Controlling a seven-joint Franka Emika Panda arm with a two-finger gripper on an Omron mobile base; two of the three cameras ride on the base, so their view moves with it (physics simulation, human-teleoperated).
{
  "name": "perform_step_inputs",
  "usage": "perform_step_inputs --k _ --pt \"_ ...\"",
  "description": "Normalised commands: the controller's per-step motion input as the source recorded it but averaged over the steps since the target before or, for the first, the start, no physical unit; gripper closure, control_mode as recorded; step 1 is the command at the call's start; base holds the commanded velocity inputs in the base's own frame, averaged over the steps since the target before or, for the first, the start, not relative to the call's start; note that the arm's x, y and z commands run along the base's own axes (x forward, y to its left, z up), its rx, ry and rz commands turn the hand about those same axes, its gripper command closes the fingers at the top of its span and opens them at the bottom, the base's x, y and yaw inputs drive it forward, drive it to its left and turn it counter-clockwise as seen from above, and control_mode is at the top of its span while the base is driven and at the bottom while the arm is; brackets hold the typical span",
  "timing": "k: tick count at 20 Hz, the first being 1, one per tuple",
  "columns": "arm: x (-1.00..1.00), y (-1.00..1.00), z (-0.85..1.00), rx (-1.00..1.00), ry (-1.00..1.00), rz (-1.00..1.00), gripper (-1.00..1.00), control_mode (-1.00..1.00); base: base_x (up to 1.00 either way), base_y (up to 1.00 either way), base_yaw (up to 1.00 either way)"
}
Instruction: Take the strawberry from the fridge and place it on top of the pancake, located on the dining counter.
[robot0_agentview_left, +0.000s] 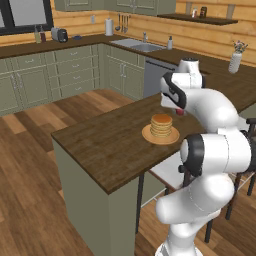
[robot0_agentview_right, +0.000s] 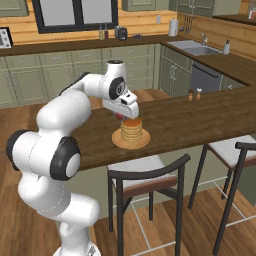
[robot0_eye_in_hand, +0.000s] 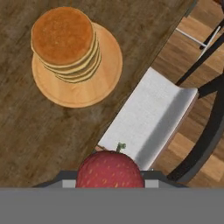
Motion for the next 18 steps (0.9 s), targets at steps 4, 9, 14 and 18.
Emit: perform_step_inputs --k 4,9,14,18 --pt "0.60 -0.03 -0.15 0.00 0.00 0.00 1.00 -1.00 0.00 0.00 0.00" --pt "0.46 0.00 -0.33 0.00 0.00 0.00 1.00 -1.00 0.00 0.00 0.00" --pt "0.35 0.00 -0.34 0.00 0.00 0.00 1.00 -1.00 0.00 0.00 0.00" --pt "0.11 0.00 -0.20 0.00 0.00 0.00 1.00 -1.00 0.00 0.00 0.00"
